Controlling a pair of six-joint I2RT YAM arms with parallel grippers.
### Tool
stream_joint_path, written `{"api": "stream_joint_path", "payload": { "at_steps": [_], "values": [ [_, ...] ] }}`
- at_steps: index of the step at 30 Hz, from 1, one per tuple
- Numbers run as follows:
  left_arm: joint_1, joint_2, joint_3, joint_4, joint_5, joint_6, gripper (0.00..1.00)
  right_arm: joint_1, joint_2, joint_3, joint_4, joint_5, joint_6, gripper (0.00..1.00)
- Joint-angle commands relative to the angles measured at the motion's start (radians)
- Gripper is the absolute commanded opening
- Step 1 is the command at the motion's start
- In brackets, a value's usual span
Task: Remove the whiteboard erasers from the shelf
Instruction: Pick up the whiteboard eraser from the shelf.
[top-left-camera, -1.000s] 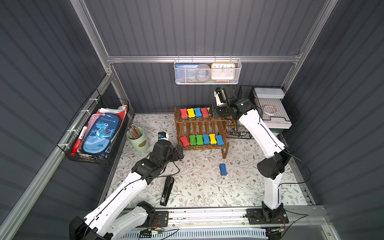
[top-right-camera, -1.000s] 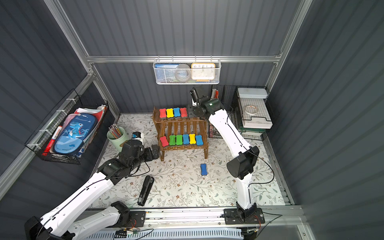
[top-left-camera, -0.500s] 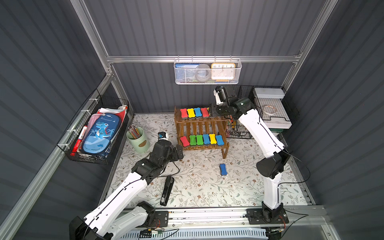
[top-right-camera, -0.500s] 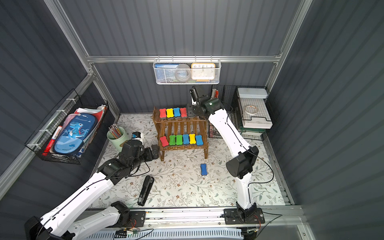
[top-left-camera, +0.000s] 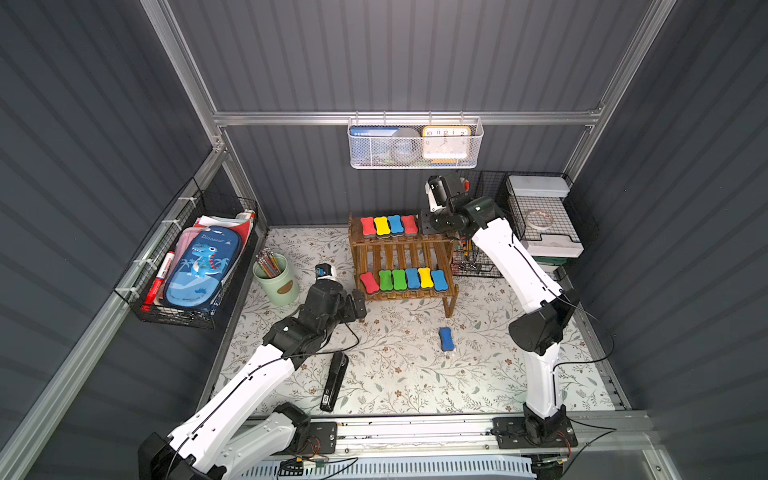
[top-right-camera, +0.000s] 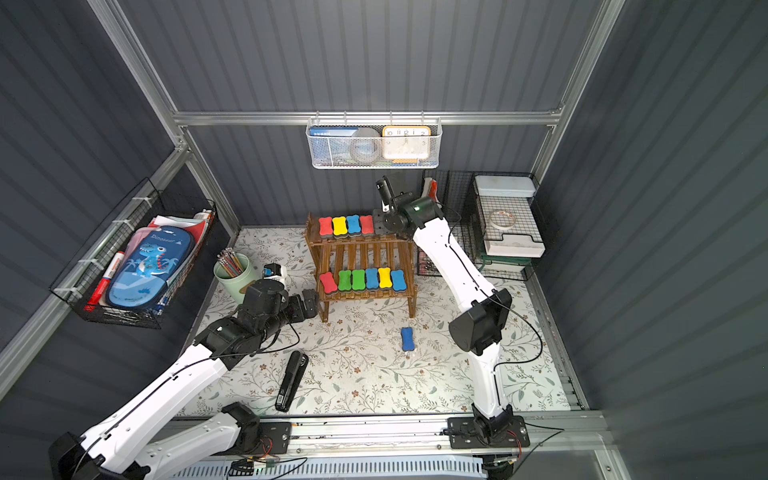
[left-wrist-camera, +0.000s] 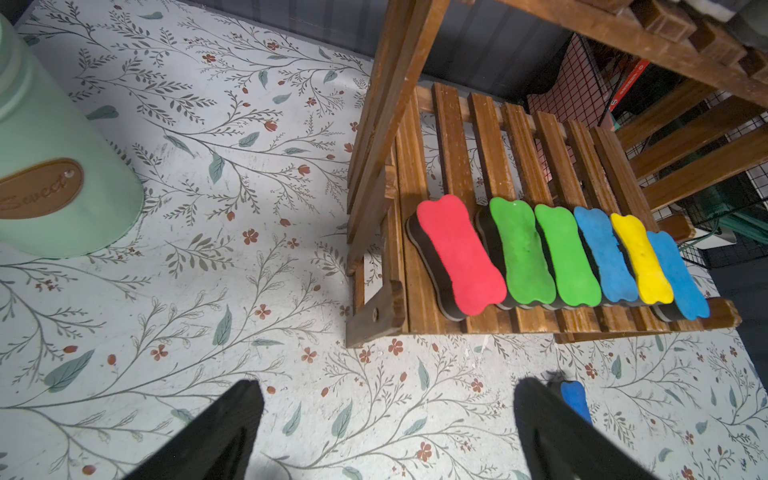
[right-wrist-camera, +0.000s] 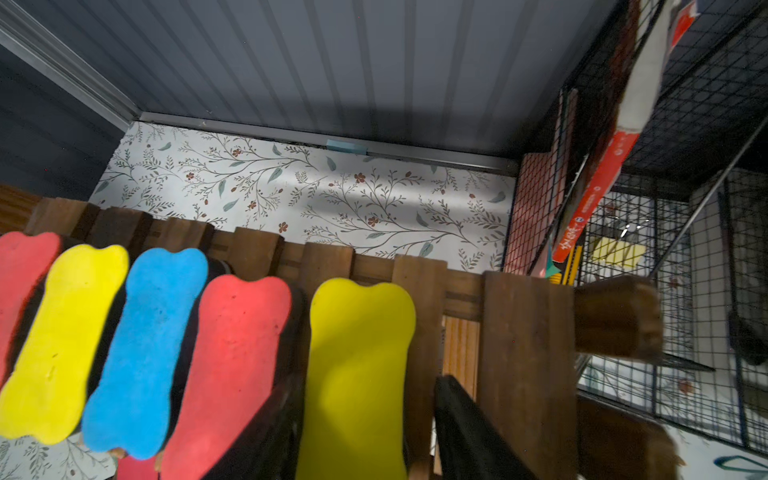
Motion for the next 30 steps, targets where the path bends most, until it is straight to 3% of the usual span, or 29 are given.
{"api": "stream_joint_path", "payload": {
  "at_steps": [1,12,20,25,30],
  "values": [
    [-0.005,-0.013,0.025,-0.018,-0.008,0.014,0.99,-0.006,0.005,0.015,-0.025,0.028,0.0,0.54],
    [-0.005,-0.008,0.03,-0.02,-0.011,0.017,0.99,-0.006,0.019,-0.008,-0.018,-0.006,0.013,0.53],
    [-0.005,0.008,0.041,-0.019,-0.012,0.02,0.99,-0.005,0.002,-0.029,-0.001,-0.015,0.031,0.36],
    [-0.006,0.01,0.048,-0.017,-0.014,0.023,0.99,-0.006,-0.04,-0.034,0.026,-0.019,0.038,0.32],
    [-0.005,0.009,0.054,-0.014,-0.014,0.026,0.99,-0.006,-0.141,-0.135,0.111,-0.043,0.063,0.22]
  ]
}}
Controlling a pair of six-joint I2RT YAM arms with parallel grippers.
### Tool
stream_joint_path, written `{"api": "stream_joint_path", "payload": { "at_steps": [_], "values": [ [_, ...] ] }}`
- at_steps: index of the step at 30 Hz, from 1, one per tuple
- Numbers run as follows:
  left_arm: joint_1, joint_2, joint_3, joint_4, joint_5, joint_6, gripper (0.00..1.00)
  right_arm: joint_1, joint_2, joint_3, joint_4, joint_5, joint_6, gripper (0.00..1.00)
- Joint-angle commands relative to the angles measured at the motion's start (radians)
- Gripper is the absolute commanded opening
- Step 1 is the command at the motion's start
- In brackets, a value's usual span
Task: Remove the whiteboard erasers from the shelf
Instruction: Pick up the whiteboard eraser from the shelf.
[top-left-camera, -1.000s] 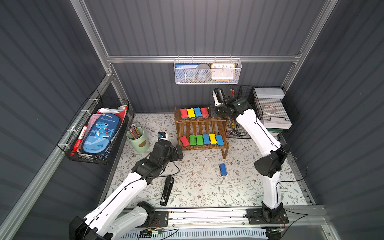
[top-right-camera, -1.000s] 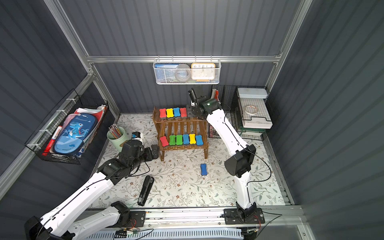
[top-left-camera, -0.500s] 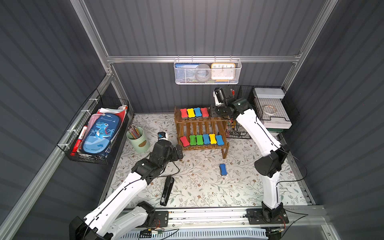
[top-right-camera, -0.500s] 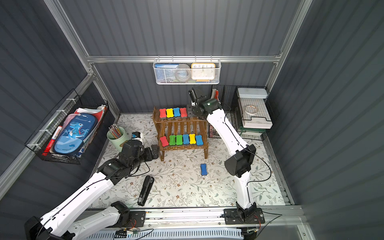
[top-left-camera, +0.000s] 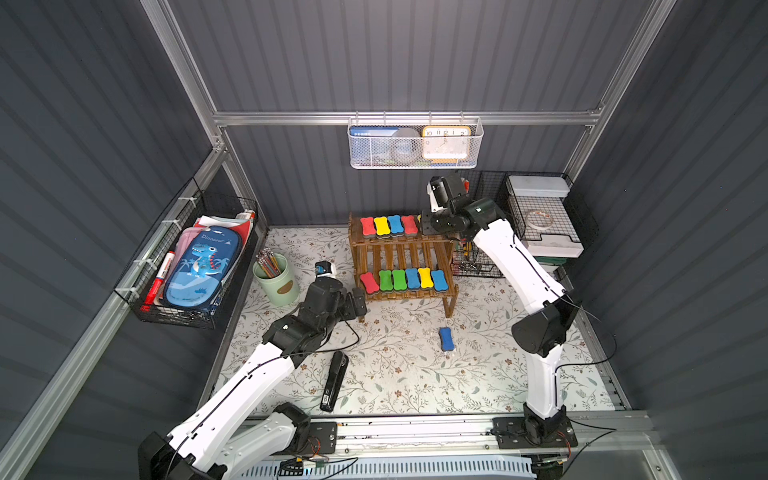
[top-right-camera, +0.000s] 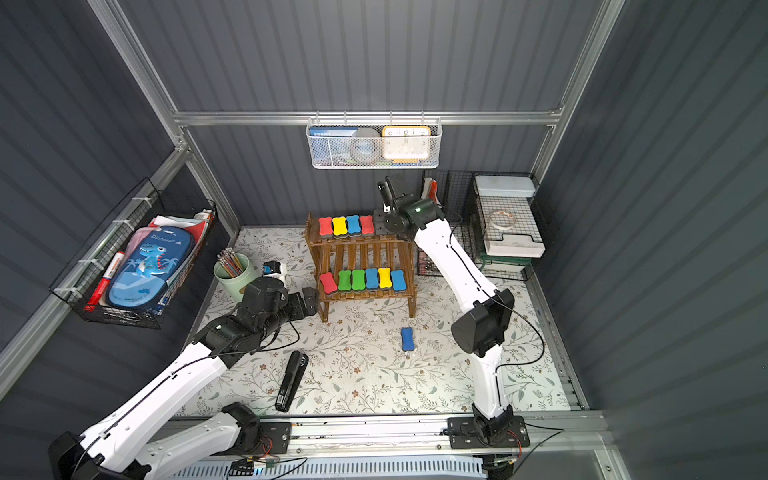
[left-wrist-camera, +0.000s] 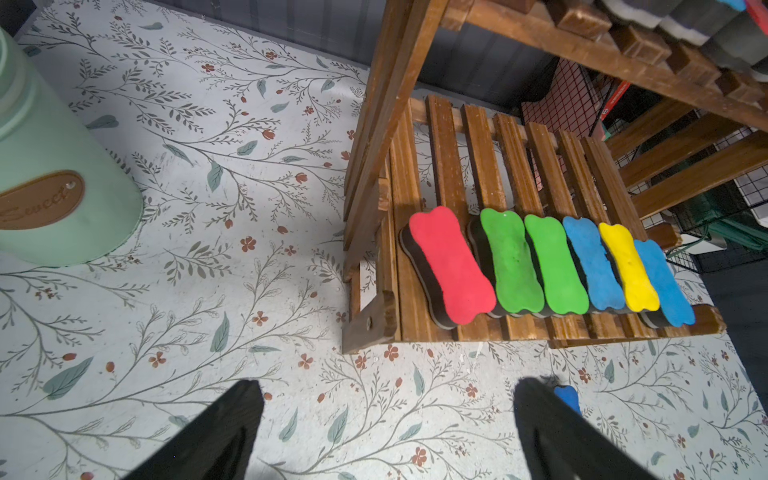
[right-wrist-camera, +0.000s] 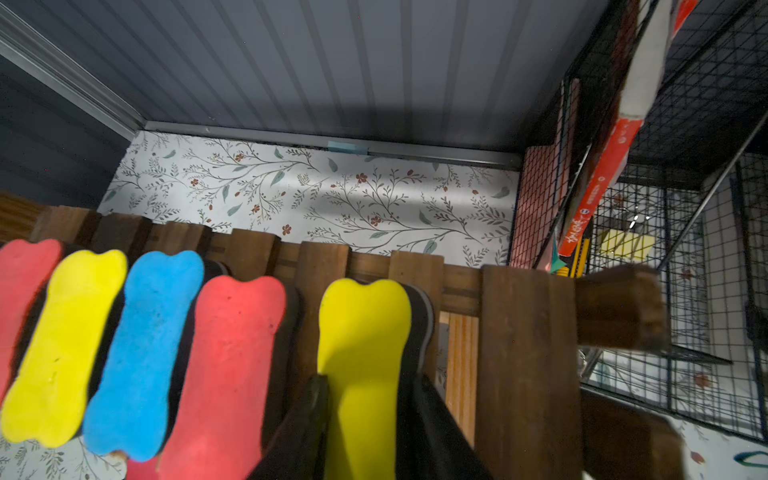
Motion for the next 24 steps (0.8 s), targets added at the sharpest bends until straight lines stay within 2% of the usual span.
{"api": "stream_joint_path", "payload": {
  "at_steps": [1,10,16,20,24],
  "values": [
    [-0.005,0.002,0.025,-0.011,-0.013,0.025,0.99,-0.004,-0.111,-0.084,0.083,-0.022,0.033,0.21],
    [-0.005,-0.01,0.02,-0.006,-0.016,0.029,0.99,-0.004,-0.368,-0.411,0.254,-0.089,0.137,0.18],
    [-0.005,-0.016,0.018,-0.007,-0.016,0.035,0.99,-0.005,-0.611,-0.746,0.397,-0.176,0.254,0.11],
    [-0.005,-0.024,0.014,-0.006,-0.012,0.036,0.99,0.002,-0.77,-0.982,0.49,-0.263,0.373,0.09],
    [-0.004,-0.033,0.016,-0.008,-0.012,0.04,0.99,0.023,-0.915,-1.171,0.49,-0.311,0.473,0.09]
  ]
}}
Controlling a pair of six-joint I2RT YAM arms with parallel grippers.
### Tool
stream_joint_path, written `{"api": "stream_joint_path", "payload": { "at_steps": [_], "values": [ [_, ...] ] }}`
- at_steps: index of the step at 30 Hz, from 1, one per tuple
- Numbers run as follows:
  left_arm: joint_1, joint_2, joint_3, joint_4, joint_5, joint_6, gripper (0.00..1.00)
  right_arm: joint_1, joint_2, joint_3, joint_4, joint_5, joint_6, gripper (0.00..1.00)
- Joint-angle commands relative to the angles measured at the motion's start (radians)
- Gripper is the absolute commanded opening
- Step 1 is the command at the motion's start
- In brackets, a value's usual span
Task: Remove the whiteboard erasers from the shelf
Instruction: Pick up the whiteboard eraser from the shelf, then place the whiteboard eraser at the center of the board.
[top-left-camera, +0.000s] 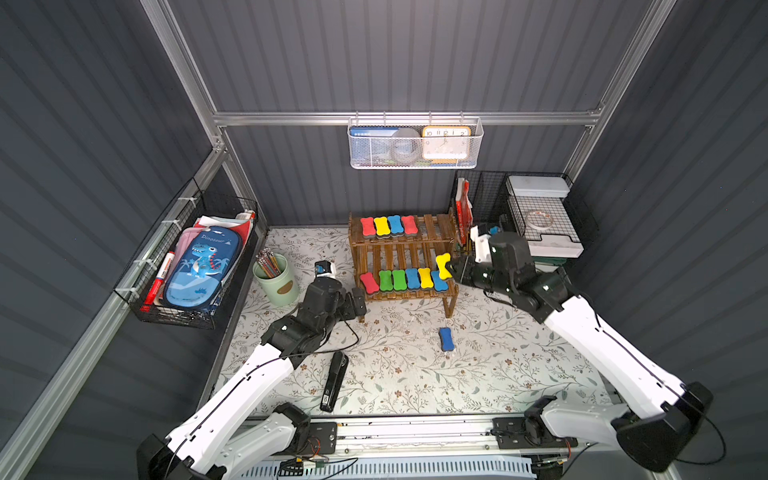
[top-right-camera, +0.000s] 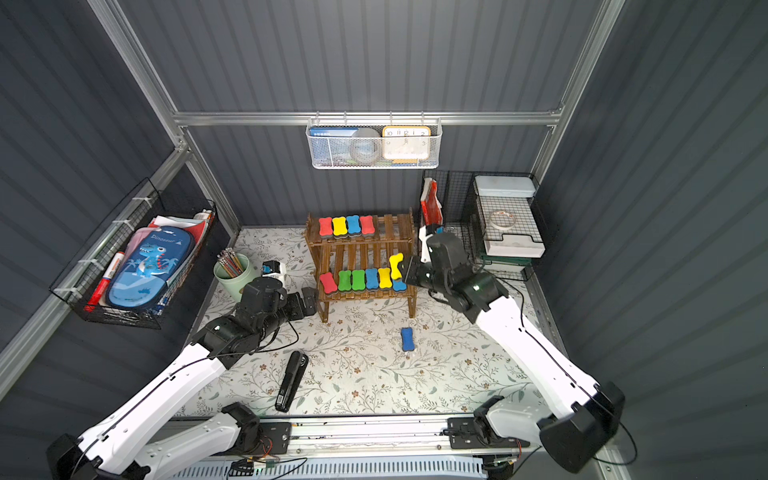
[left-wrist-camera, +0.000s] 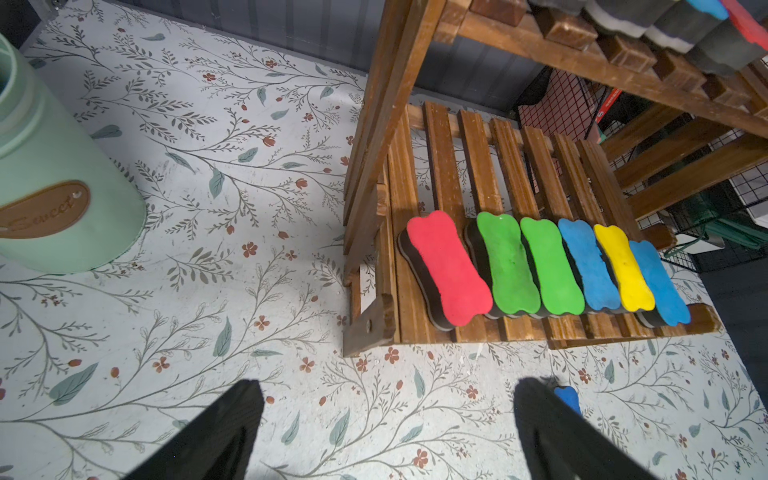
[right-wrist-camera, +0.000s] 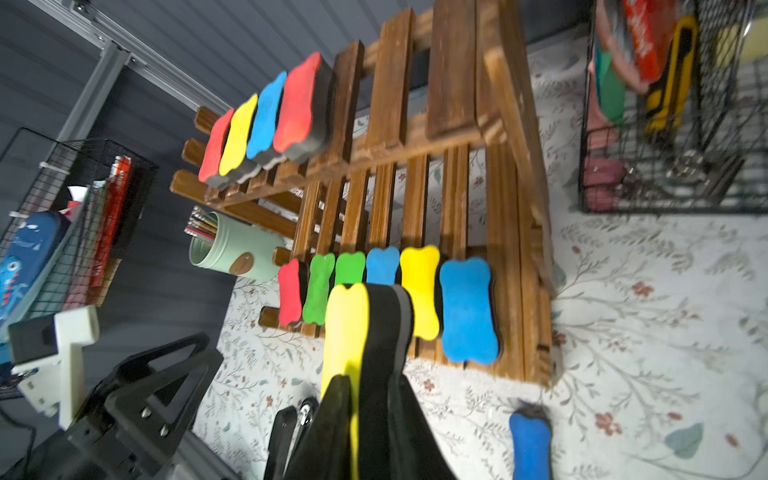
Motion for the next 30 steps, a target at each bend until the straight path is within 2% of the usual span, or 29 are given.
{"api": "stream_joint_path", "payload": {
  "at_steps": [1,6,9,13,16,19,26,30],
  "values": [
    [-0.004,-0.023,0.015,-0.008,-0.009,0.025,0.99,0.019,-0.097,-0.124,0.039,-0.078,0.131,0.09],
    [-0.004,-0.024,0.018,-0.004,0.001,0.028,0.99,0.062,-0.217,-0.373,0.057,-0.078,0.233,0.08],
    [-0.004,-0.025,0.026,-0.006,0.008,0.032,0.99,0.071,-0.215,-0.487,0.092,-0.097,0.249,0.07],
    [-0.004,-0.033,0.027,-0.012,0.004,0.036,0.99,0.07,-0.158,-0.593,0.243,-0.065,0.238,0.06],
    [-0.004,-0.036,0.028,-0.023,0.005,0.033,0.99,0.069,-0.115,-0.61,0.349,-0.086,0.216,0.06],
    [-0.005,-0.04,0.027,-0.038,0.004,0.03,0.99,0.068,-0.053,-0.605,0.387,-0.057,0.211,0.06],
    [-0.004,-0.053,0.031,-0.061,0.005,0.018,0.99,0.068,0.151,-0.6,0.482,-0.089,0.226,0.06],
    [-0.005,-0.052,0.052,-0.078,-0.001,0.021,0.99,0.067,0.205,-0.594,0.522,-0.084,0.231,0.07]
  ]
}}
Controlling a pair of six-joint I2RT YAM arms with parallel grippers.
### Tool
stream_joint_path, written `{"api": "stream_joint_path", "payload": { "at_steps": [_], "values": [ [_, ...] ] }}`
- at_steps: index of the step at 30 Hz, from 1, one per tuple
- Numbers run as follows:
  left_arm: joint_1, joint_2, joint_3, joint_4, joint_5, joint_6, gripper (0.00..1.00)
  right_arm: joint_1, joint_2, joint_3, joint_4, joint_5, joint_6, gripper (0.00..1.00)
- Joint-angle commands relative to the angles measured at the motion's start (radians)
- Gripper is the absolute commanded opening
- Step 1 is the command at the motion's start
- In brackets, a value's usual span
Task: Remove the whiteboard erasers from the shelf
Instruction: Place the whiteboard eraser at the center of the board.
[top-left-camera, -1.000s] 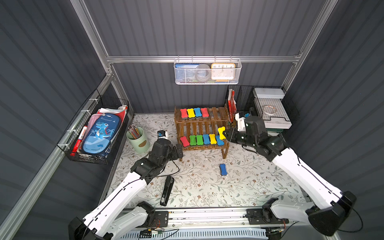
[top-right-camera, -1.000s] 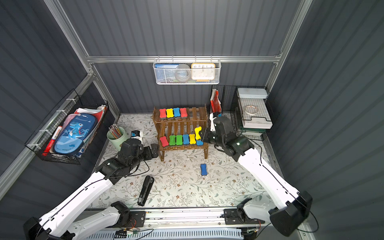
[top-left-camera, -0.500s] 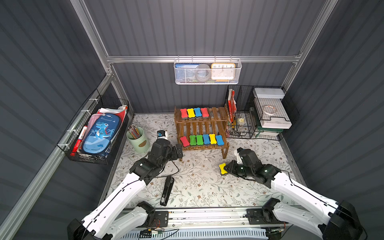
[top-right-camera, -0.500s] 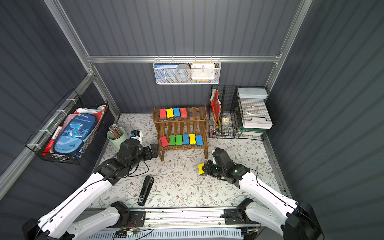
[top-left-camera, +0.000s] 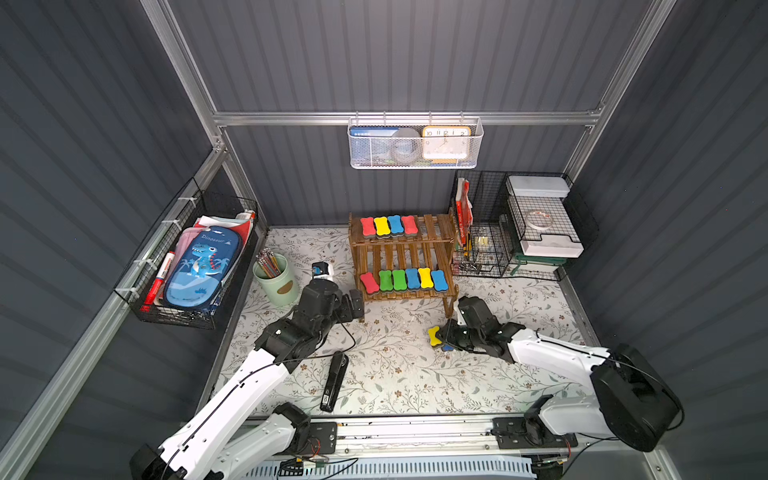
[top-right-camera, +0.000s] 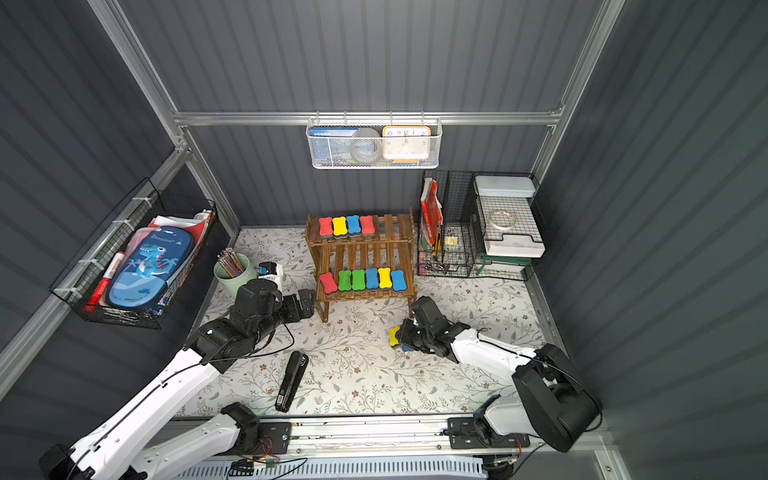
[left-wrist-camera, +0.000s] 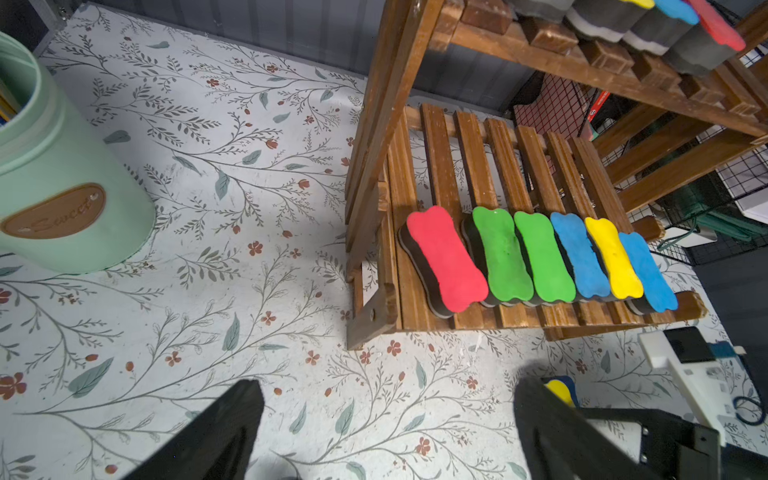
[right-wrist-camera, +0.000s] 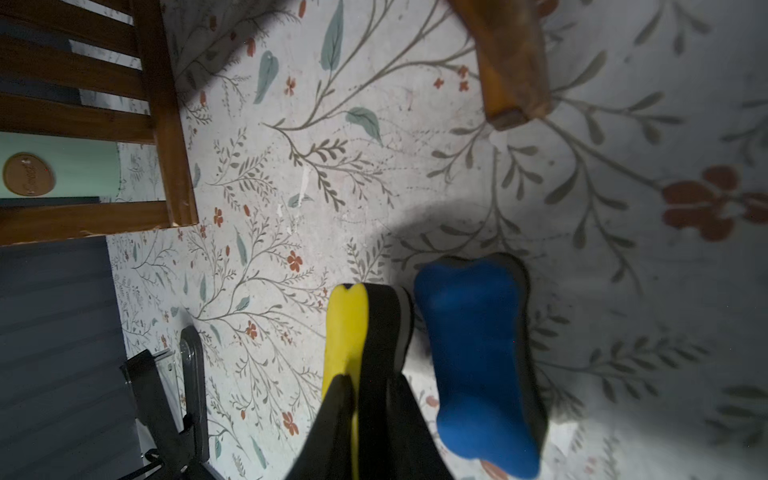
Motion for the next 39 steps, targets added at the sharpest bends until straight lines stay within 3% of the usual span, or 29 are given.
{"api": "stream_joint_path", "payload": {
  "at_steps": [1,5,12,21,28,34,39],
  "values": [
    [-0.005,-0.013,0.037,-0.028,-0.006,0.006,0.99,0.0,0.026,0.02,0.062,-0.002,0.007,0.07],
    [-0.005,-0.014,0.034,-0.025,-0.005,-0.003,0.99,-0.001,0.044,0.022,0.051,0.03,0.014,0.12],
    [-0.005,-0.011,0.034,-0.034,-0.005,-0.004,0.99,-0.003,0.047,0.039,0.018,0.028,0.008,0.35],
    [-0.004,-0.005,0.035,-0.038,-0.001,-0.006,0.99,-0.004,-0.023,0.05,-0.044,0.025,-0.018,0.41],
    [-0.005,0.004,0.017,-0.023,0.012,-0.004,0.99,-0.001,-0.208,0.075,-0.221,0.021,-0.084,0.46],
    [-0.004,0.017,-0.008,0.009,0.04,0.002,0.99,0.008,-0.318,0.25,-0.417,0.071,-0.193,0.48],
    [-0.005,0.027,-0.039,0.03,0.065,0.001,0.99,0.01,-0.237,0.542,-0.488,0.152,-0.325,0.54]
  ]
}}
